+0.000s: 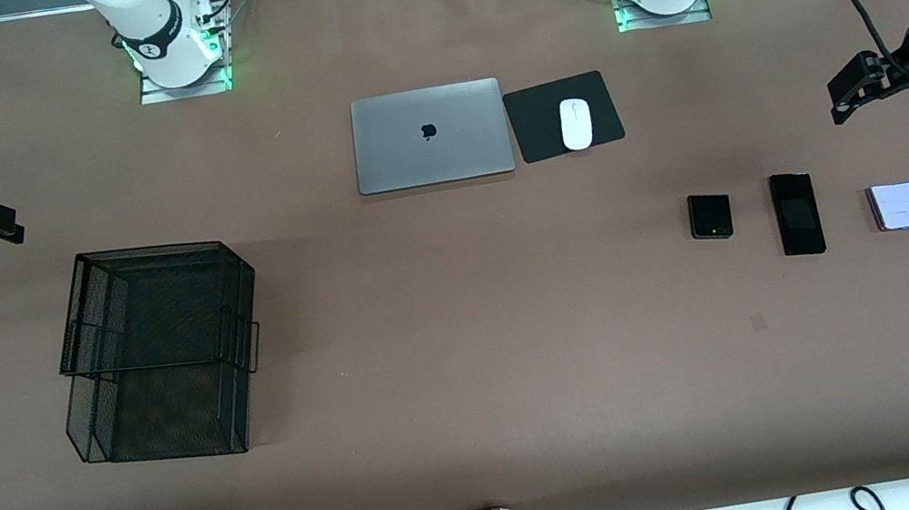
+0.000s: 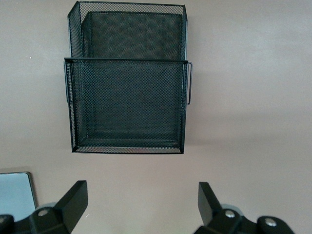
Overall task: Place phones with both arms
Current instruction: 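Reach the left gripper to the black flip phone and grasp it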
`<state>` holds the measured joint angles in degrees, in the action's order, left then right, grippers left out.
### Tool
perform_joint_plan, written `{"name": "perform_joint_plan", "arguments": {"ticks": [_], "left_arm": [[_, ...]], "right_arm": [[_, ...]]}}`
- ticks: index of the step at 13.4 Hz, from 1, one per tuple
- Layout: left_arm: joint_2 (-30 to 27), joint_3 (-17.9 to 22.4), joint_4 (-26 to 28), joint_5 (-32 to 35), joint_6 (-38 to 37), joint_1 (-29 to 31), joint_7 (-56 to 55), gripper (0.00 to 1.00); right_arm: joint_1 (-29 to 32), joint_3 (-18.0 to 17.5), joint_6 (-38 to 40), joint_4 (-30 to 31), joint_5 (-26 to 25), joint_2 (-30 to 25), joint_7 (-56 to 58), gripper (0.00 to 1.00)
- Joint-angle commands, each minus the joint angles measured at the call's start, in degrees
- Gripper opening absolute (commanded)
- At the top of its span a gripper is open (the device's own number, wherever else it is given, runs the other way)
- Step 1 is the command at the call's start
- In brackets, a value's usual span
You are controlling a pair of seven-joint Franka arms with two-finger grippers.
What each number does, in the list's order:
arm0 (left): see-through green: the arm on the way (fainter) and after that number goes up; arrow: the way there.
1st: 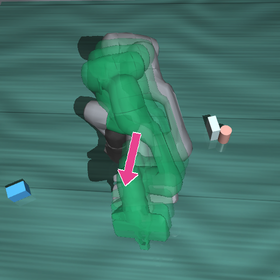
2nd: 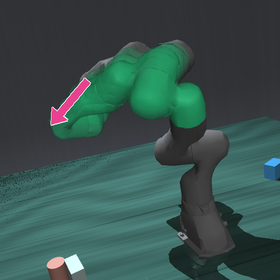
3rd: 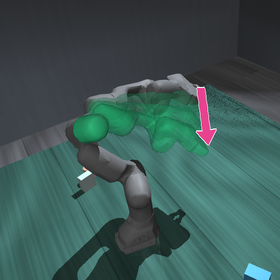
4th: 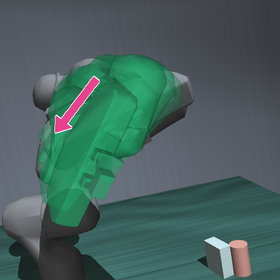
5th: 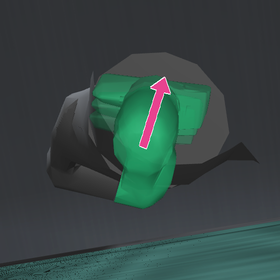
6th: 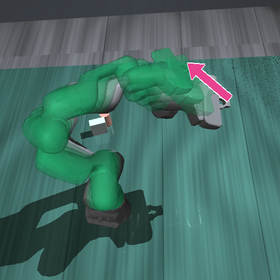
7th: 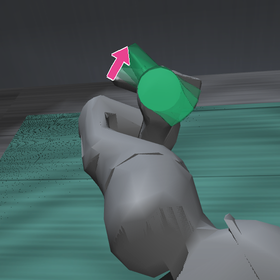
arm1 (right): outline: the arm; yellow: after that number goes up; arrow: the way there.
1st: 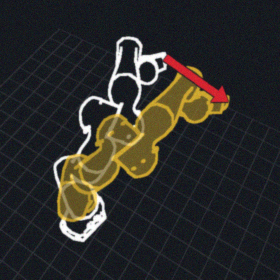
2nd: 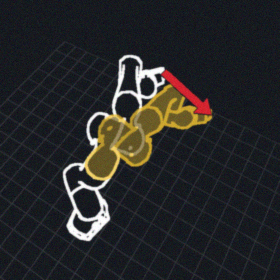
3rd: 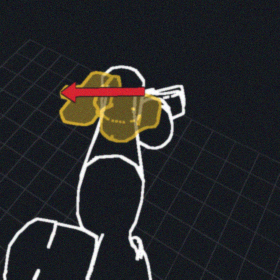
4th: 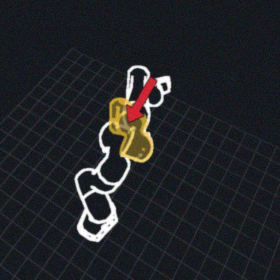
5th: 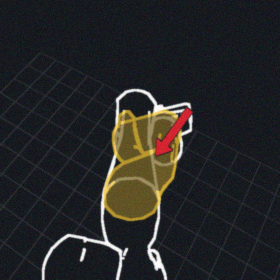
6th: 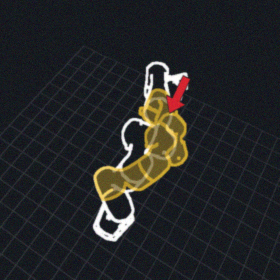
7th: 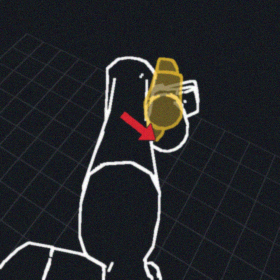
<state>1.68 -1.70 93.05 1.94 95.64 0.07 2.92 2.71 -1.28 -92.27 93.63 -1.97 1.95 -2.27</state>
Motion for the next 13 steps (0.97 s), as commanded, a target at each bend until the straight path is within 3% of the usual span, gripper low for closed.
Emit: {"name": "perform_joint_plan", "arguments": {"ticks": [1,6,9,11,13], "left_arm": [[-0.36,-0.76,-0.32,-1.06,-0.81,0.99,0.88,1.00],[0.17,-0.50,-0.50,-1.50,-1.86,1.08,-2.36,1.00],[0.26,-0.40,-0.50,-1.07,-7.81,1.08,-3.27,1.00],[3.83,-0.75,-0.15,-1.15,-12.48,0.99,-2.92,1.00],[9.45,-0.84,0.38,-1.50,-12.06,0.64,-2.92,1.00]], "right_arm": [[0.63,-0.39,0.43,-0.03,1.09,-0.98,-0.63,1.00],[0.63,-0.48,0.25,0.06,1.09,-0.89,-0.54,1.00],[0.54,-0.48,0.25,-0.03,1.09,-0.89,-0.54,1.00],[0.54,-0.48,0.25,0.06,1.09,-0.89,-0.54,1.00],[0.54,-0.48,0.25,0.06,1.09,-0.89,-0.54,1.00]]}}
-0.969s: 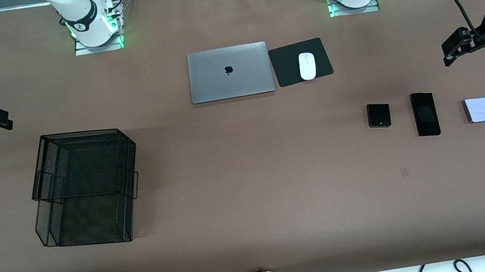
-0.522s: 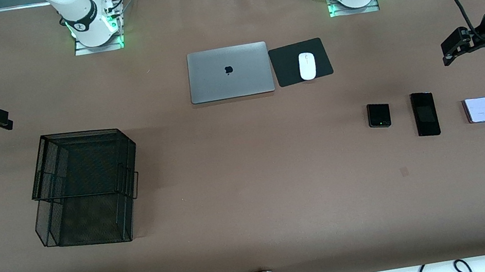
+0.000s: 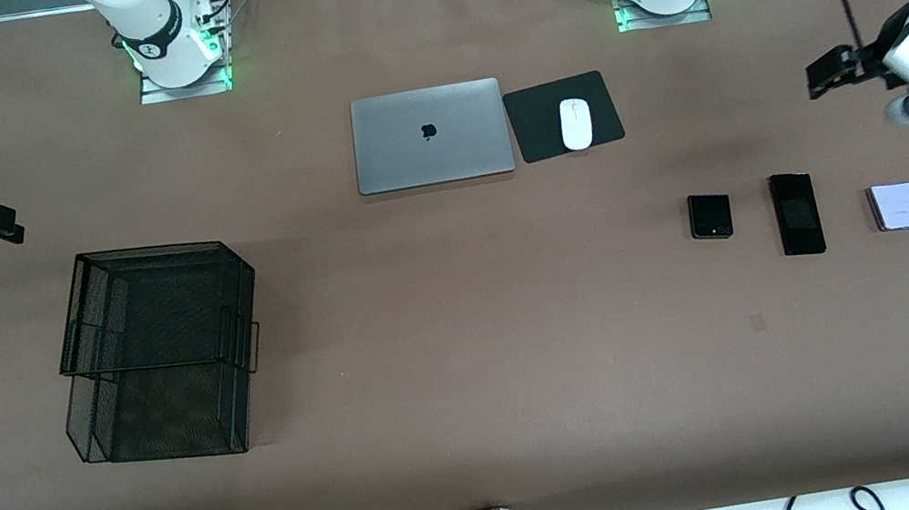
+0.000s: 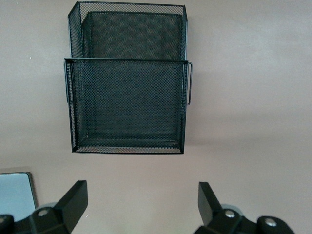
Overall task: Place phones with both arms
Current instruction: 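Reach the left gripper to the black flip phone and grasp it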
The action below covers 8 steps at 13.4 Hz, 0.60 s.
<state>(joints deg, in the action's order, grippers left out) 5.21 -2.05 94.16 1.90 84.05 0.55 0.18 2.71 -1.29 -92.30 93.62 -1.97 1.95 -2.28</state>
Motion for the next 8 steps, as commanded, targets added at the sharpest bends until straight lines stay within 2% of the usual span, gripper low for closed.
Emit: {"name": "perform_joint_plan", "arguments": {"ticks": [1,2,8], "left_arm": [[8.65,-0.59,-0.56,-1.37,1.97,-0.11,-0.10,1.00],[9.72,-1.11,1.53,-1.37,6.09,-0.11,-0.10,1.00],[9.56,-3.48,23.40,-0.76,40.95,-0.20,0.08,1.00]], "right_arm": [[0.63,-0.46,0.19,0.07,1.09,-0.81,-0.53,1.00],[0.63,-0.46,0.28,0.07,1.09,-0.80,-0.53,1.00],[0.54,-0.55,0.10,0.07,1.09,-0.80,-0.53,1.00]]}}
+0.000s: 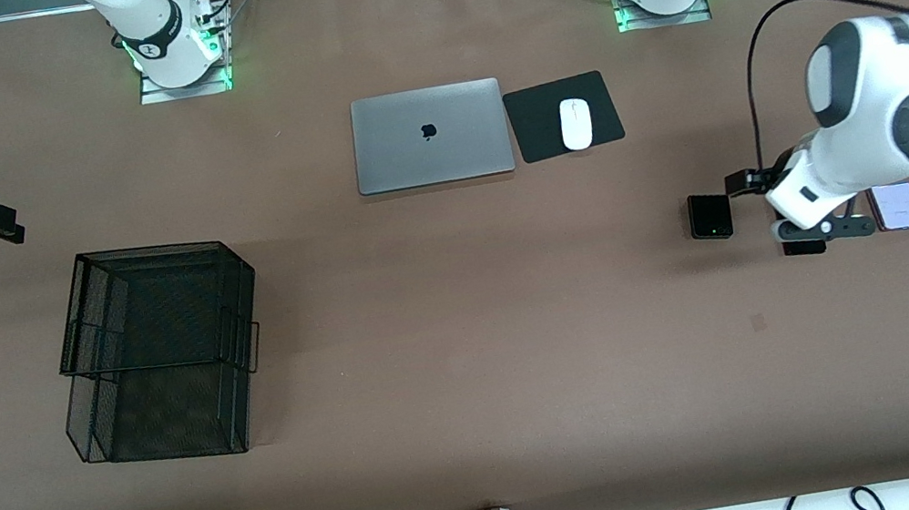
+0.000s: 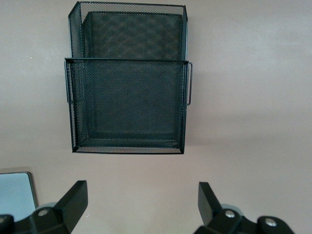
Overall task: Place phones with both arms
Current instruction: 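Reach the left gripper to the black flip phone and grasp it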
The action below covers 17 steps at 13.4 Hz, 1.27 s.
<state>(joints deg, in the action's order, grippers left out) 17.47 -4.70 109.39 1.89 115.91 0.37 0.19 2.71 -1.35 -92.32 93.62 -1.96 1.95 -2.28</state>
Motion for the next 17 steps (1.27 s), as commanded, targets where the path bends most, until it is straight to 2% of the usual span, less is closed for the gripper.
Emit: {"name": "perform_joint_plan", "arguments": {"ticks": [1,3,7,14,15,16,17], "left_arm": [[-2.44,-0.92,11.77,0.65,15.33,-0.02,0.08,1.00],[-1.74,-1.01,17.58,3.99,26.07,0.07,0.08,1.00],[4.84,-1.01,20.15,3.91,37.88,0.86,-0.71,1.00],[8.19,-1.01,20.95,3.91,41.15,1.39,-0.98,1.00],[8.37,-1.01,20.95,3.91,41.06,1.65,-0.98,0.96],[8.28,-1.01,20.86,3.91,40.97,1.83,-0.98,0.40],[8.20,-1.01,20.43,3.91,40.54,1.83,-1.06,0.34]], "right_arm": [[0.54,-0.50,0.12,0.07,1.08,-0.72,-0.53,1.00],[0.54,-0.50,0.21,0.07,1.08,-0.72,-0.53,1.00],[0.54,-0.50,0.29,0.07,1.08,-0.72,-0.53,1.00],[0.54,-0.50,0.38,-0.02,1.08,-0.80,-0.53,1.00],[0.54,-0.50,0.47,-0.02,0.99,-0.80,-0.53,1.00],[0.54,-0.50,0.47,-0.02,0.99,-0.80,-0.53,1.00],[0.54,-0.50,0.38,-0.02,0.99,-0.80,-0.53,1.00]]}}
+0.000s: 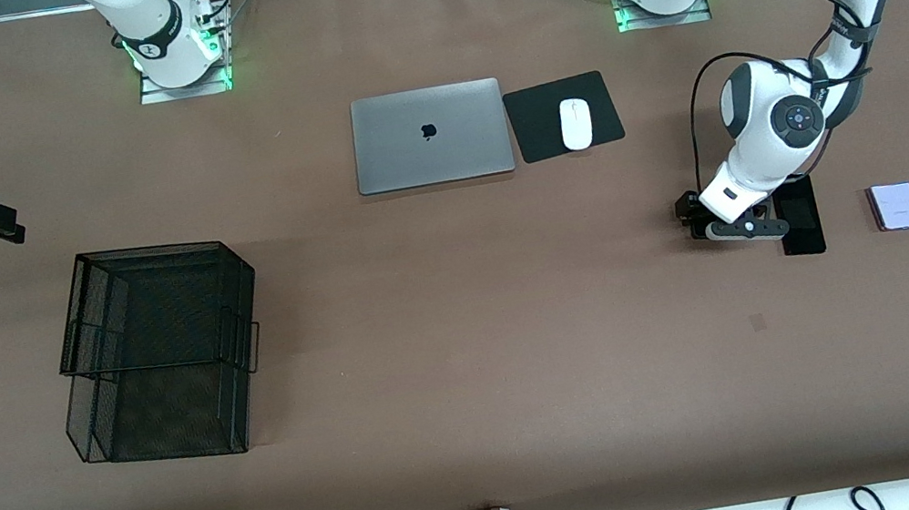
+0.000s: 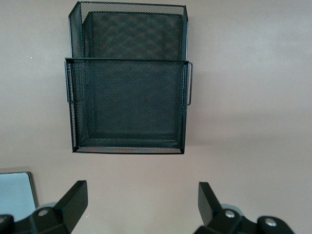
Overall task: Place phones with both arms
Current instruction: 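Reach the left gripper to the black flip phone and grasp it, then carry the flip phone with the left gripper beside the laptop, release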
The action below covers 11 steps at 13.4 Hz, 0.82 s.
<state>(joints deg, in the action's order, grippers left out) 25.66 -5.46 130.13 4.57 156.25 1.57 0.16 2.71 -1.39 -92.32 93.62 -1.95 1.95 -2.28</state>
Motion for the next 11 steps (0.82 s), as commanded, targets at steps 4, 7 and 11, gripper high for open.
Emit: {"name": "perform_joint_plan", "arguments": {"ticks": [4,7,11], "left_arm": [[-2.10,-1.21,-7.39,0.36,-13.52,-0.16,-1.04,0.11],[0.08,-4.81,-25.92,-3.32,-40.69,-1.04,-4.18,0.12],[6.57,-8.51,-37.12,-5.18,-44.46,-11.37,-6.91,0.16]], "right_arm": [[0.63,-0.46,0.38,-0.02,0.99,-0.89,-0.54,1.00],[0.54,-0.46,0.47,-0.02,0.99,-0.89,-0.54,1.00],[0.54,-0.46,0.38,-0.02,0.99,-0.80,-0.54,1.00]]}}
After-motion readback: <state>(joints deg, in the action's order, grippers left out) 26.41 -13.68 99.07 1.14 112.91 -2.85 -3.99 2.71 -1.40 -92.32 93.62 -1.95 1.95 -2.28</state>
